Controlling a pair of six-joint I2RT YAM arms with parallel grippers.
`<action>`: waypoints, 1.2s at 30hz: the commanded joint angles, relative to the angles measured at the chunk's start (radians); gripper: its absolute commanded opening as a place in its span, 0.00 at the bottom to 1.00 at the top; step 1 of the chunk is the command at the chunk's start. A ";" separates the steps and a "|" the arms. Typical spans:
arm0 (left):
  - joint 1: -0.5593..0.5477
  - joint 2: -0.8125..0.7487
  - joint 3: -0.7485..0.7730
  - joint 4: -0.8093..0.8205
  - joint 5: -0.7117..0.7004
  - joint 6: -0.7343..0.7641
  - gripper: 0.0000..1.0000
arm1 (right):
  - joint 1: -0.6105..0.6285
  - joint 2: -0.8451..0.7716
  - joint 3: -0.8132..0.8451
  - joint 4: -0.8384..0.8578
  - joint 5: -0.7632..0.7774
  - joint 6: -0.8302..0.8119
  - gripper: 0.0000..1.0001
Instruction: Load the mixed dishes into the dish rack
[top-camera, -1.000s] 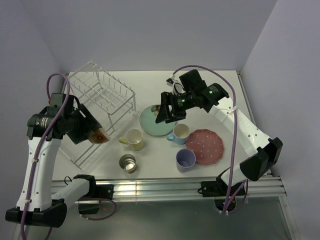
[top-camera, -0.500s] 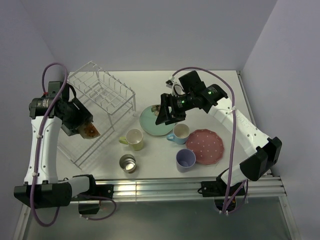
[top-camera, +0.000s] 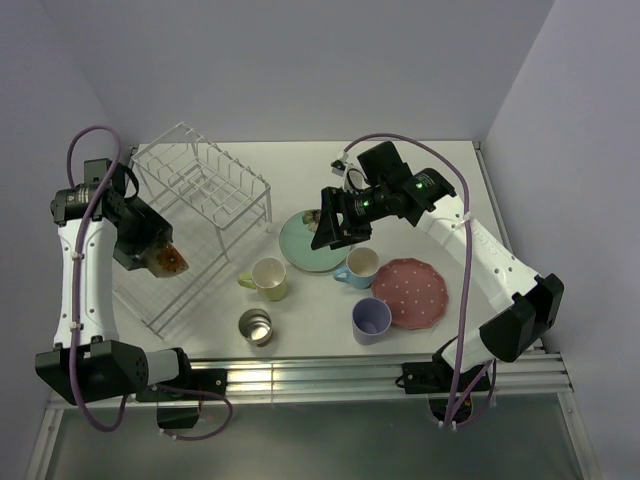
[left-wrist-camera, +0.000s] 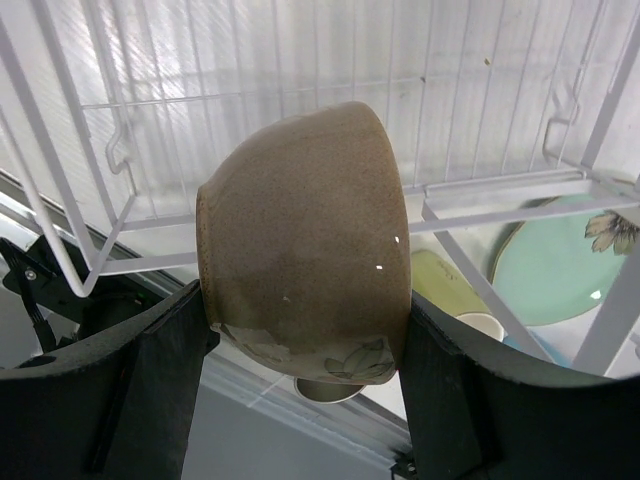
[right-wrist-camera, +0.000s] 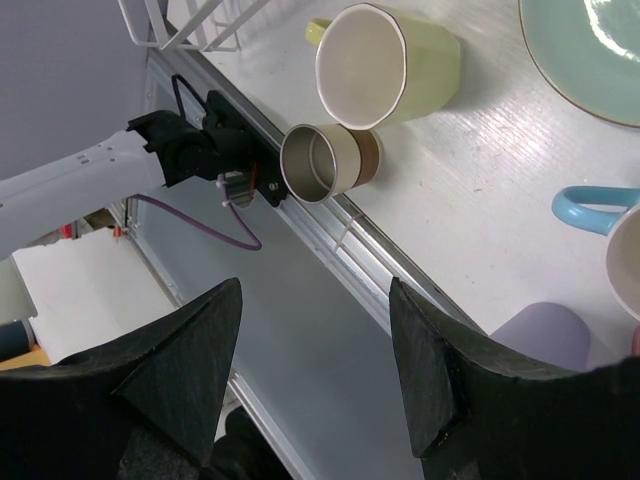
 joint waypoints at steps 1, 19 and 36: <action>0.047 -0.012 0.001 0.004 -0.002 -0.011 0.00 | -0.003 -0.020 0.024 0.031 -0.007 -0.022 0.68; 0.123 0.182 -0.012 -0.001 -0.015 -0.100 0.00 | -0.061 -0.040 -0.045 0.040 -0.033 -0.004 0.68; 0.288 0.242 -0.040 -0.002 0.105 -0.063 0.00 | -0.111 -0.023 -0.082 0.066 -0.072 0.016 0.68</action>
